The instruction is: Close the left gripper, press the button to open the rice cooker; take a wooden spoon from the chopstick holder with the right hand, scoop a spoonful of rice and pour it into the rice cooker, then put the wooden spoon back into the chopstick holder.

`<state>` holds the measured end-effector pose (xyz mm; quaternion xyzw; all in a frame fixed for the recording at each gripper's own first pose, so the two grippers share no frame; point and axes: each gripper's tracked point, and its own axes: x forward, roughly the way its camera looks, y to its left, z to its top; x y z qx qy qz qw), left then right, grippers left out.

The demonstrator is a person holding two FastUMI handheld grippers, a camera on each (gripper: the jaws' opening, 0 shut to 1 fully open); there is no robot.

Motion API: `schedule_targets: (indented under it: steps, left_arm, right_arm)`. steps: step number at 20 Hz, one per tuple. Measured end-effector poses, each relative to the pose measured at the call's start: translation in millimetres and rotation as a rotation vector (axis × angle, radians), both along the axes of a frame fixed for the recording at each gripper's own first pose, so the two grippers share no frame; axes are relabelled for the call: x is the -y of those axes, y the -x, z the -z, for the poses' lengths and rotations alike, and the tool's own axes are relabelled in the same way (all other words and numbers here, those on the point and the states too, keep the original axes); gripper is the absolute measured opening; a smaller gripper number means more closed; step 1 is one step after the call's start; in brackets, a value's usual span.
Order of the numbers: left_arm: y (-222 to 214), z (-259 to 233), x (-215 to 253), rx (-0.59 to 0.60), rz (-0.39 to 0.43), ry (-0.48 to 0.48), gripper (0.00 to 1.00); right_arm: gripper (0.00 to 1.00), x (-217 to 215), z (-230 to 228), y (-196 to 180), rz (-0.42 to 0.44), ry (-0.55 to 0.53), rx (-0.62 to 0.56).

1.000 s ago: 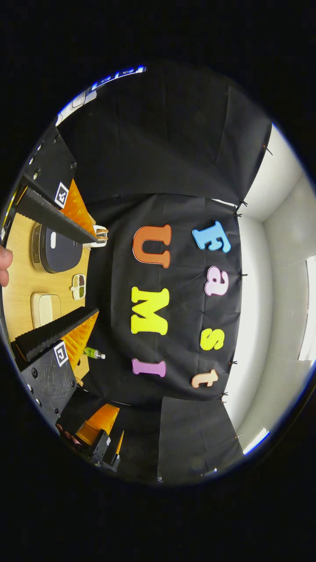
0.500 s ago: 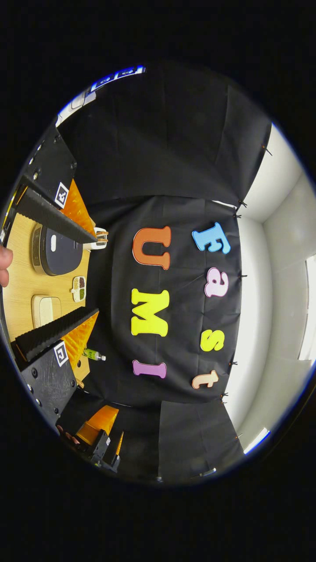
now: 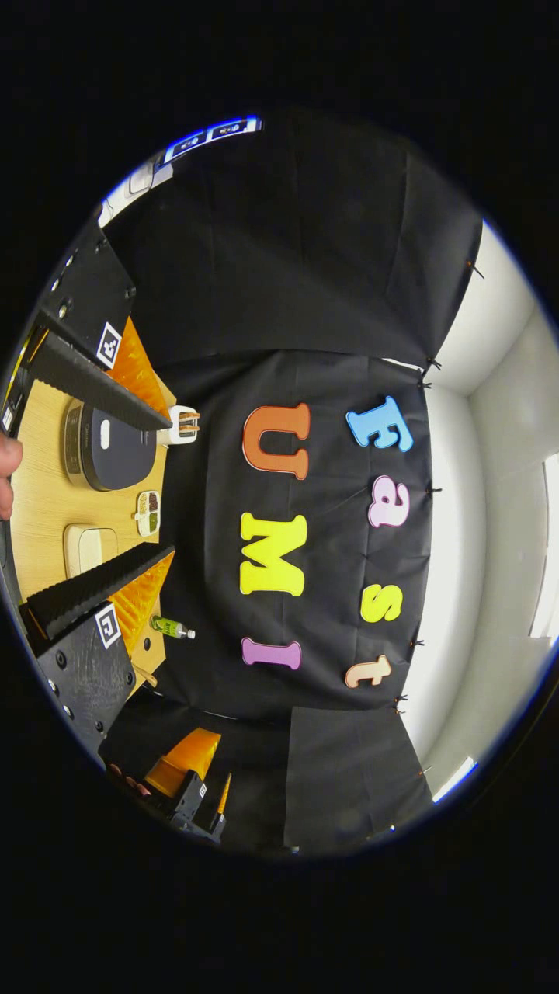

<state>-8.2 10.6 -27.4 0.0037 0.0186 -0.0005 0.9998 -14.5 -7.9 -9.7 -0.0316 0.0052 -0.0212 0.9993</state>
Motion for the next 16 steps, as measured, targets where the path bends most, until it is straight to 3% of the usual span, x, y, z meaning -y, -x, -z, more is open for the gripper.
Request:
schedule_targets:
  steps: [5, 11, 12, 16]
  left_arm:
    - [-5.1, 32.7, -5.3, -0.105, -0.031, 0.064, 0.95]
    - [-49.3, 66.9, -13.3, -0.264, -0.074, 0.139, 0.94]
    - [-60.5, 77.0, -16.1, -0.308, -0.078, 0.153, 1.00]
    - [-92.6, 99.4, -23.8, -0.439, -0.087, 0.194, 0.87]
  right_arm:
    - [1.00, 7.7, 10.2, -20.0, -0.017, 0.006, -0.011]
    - [1.00, 33.5, 28.2, -73.1, -0.033, -0.055, -0.052]
    - [1.00, 42.1, 32.5, -81.8, -0.026, -0.060, -0.060]
    - [1.00, 79.1, 50.0, -113.0, 0.019, -0.085, -0.098]
